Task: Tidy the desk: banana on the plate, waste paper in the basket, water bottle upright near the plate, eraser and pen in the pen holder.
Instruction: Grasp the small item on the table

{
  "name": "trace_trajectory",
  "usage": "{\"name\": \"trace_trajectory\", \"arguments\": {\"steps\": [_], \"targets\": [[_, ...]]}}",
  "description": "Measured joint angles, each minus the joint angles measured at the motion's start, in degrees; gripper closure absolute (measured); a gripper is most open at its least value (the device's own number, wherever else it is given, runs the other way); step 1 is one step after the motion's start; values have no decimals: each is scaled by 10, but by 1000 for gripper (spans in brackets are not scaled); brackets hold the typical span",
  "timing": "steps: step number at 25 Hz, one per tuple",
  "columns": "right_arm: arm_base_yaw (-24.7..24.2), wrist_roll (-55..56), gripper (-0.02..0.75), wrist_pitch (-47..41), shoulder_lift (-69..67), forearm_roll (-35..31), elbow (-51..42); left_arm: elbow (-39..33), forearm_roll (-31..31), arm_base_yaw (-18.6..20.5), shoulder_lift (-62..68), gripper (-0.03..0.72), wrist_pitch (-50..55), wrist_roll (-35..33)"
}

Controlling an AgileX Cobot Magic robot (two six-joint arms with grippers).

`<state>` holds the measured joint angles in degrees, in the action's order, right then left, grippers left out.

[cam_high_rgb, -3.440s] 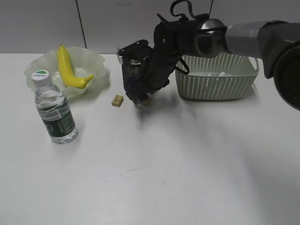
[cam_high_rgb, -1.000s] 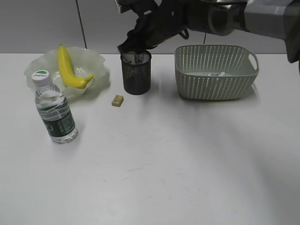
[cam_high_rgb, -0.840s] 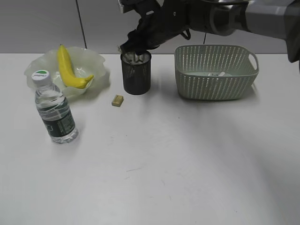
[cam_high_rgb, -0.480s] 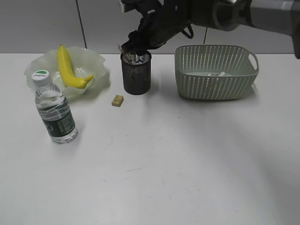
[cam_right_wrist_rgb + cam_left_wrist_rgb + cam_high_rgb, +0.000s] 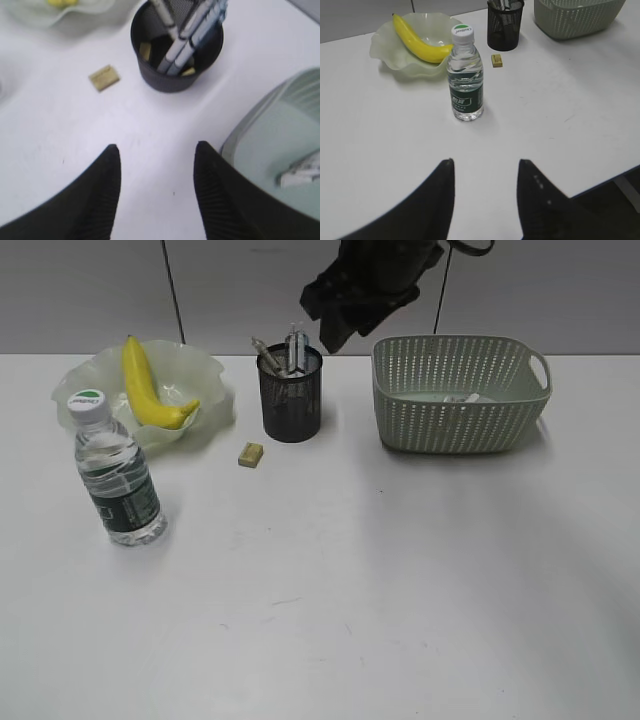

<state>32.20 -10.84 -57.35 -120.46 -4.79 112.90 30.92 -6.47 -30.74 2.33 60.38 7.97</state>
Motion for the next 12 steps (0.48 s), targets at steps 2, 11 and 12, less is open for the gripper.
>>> {"name": "trace_trajectory", "arguments": {"steps": [2, 11, 12], "targets": [[0, 10, 353, -54, 20, 6, 0, 0, 0, 0, 0, 377, 0, 0], [0, 59, 351, -118, 155, 10, -42, 0, 0, 0, 0, 377, 0, 0], [0, 61, 351, -118, 178, 10, -63, 0, 0, 0, 0, 377, 0, 0]]}}
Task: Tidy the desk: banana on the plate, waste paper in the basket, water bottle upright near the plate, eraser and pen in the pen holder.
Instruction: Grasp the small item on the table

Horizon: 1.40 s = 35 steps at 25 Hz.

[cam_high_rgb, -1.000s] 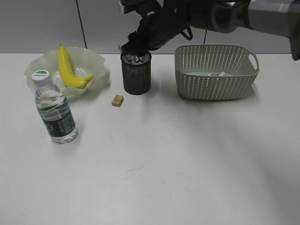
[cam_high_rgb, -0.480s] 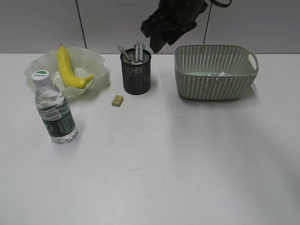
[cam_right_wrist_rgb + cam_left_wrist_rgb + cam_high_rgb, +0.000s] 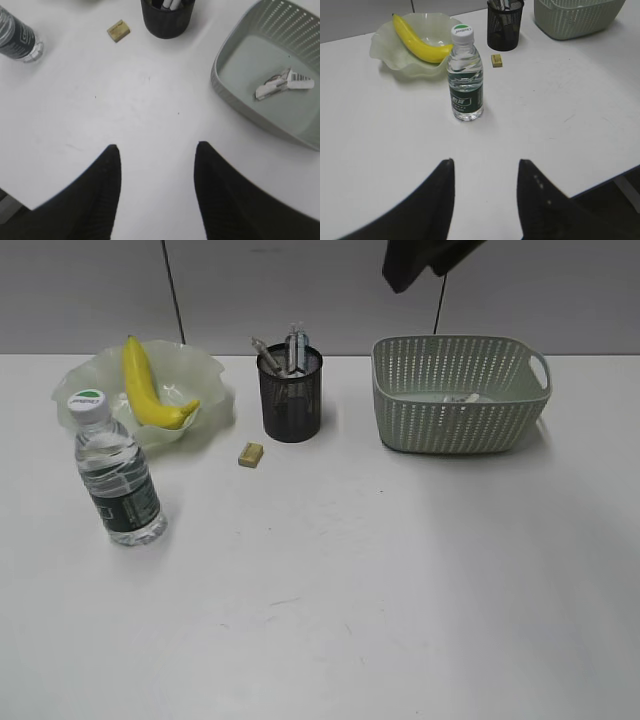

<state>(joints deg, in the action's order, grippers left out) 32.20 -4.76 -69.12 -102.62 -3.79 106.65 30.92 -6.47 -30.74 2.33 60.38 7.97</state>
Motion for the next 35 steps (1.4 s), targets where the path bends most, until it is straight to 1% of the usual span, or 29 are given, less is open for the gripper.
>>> {"name": "trace_trajectory", "arguments": {"steps": [3, 13, 20, 27, 32, 35], "targets": [[0, 3, 351, 0, 72, 0, -69, 0, 0, 0, 0, 377, 0, 0], [0, 8, 352, -1, 367, 0, -403, 0, 0, 0, 0, 377, 0, 0], [0, 8, 352, 16, 593, 0, -599, 0, 0, 0, 0, 377, 0, 0], [0, 14, 352, 35, 808, 0, -735, 0, 0, 0, 0, 377, 0, 0], [0, 29, 352, 86, 945, 1, -767, 0, 0, 0, 0, 377, 0, 0], [0, 48, 352, 90, 1001, 13, -774, 3, 2, 0, 8, 377, -7, 0]]}}
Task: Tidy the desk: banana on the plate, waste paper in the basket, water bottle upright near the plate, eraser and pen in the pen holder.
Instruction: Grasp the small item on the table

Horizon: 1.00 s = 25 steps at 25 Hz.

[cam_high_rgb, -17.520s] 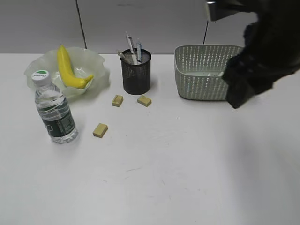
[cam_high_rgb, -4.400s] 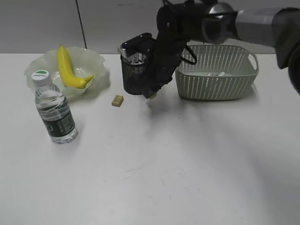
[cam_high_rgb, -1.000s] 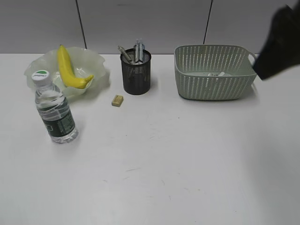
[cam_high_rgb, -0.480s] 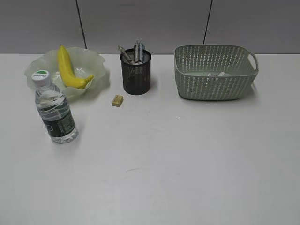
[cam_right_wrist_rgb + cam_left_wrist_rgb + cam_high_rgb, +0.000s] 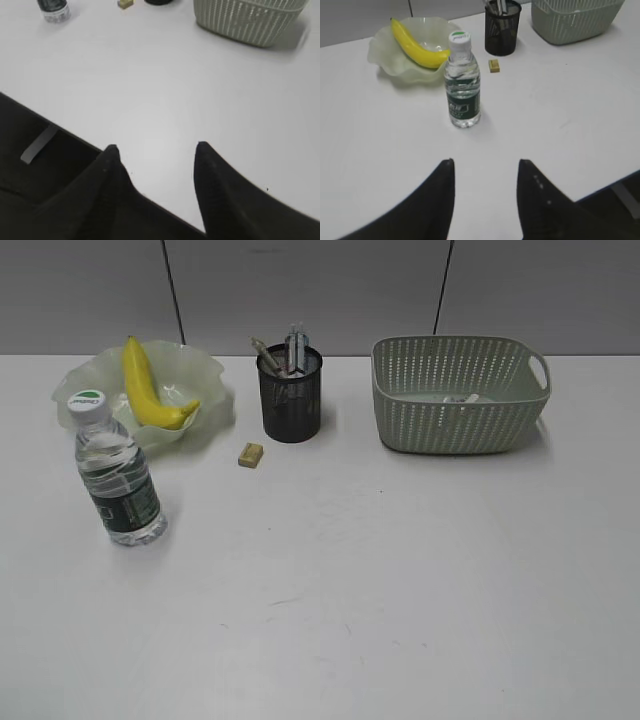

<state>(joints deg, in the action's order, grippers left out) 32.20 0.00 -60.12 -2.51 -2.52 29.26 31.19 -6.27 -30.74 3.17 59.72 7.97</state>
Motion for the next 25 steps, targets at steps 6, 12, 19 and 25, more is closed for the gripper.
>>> {"name": "trace_trajectory", "arguments": {"steps": [6, 12, 19, 25], "targets": [[0, 18, 352, 3, 29, 16, -1, 62, 11, 0, 114, 377, -81, 0], [0, 19, 352, 3, 29, 16, -1, 157, 12, 0, 347, 377, -161, -7], [0, 19, 352, 4, 29, 19, -1, 304, 28, 0, 648, 377, -221, -9], [0, 13, 352, 4, 29, 25, -1, 420, 30, 0, 852, 377, -225, -9]]}}
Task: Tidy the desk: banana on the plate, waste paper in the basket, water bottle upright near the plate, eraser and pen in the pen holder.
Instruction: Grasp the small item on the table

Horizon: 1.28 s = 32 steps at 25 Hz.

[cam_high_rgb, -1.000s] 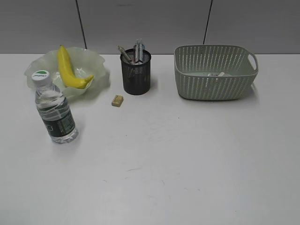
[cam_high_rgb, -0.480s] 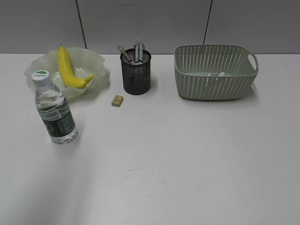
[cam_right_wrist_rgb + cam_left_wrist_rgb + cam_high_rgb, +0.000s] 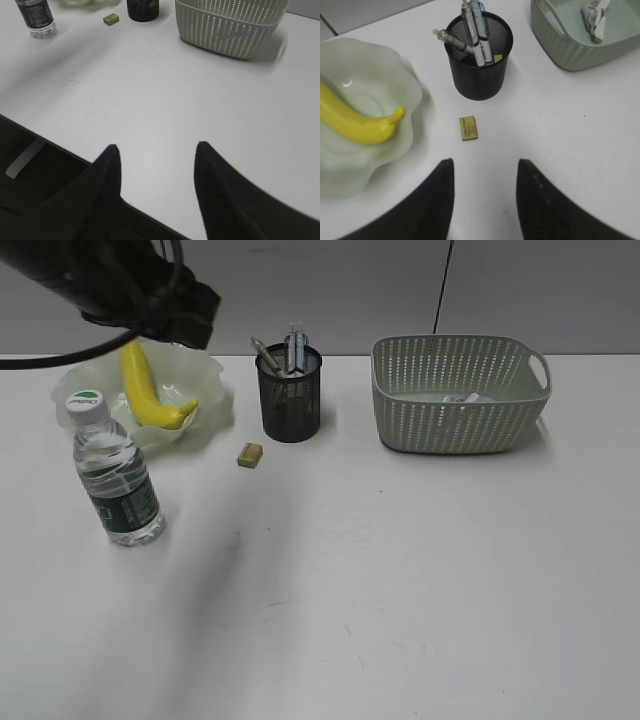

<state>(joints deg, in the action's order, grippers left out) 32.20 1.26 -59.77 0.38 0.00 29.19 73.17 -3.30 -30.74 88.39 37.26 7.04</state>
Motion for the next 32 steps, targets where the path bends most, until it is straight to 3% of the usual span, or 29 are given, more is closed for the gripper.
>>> {"name": "trace_trajectory", "arguments": {"steps": [9, 19, 25, 32], "targets": [[0, -3, 352, 0, 0, 6, 0, 156, 40, 0, 210, 360, 68, -1], [0, -3, 377, 0, 0, 6, 0, 322, 28, -1, 375, 314, 176, -1], [0, -3, 378, 0, 0, 6, 0, 385, -9, -1, 434, 311, 206, -1], [0, -3, 379, 0, 0, 6, 0, 399, -24, 0, 468, 292, 214, -1]]}}
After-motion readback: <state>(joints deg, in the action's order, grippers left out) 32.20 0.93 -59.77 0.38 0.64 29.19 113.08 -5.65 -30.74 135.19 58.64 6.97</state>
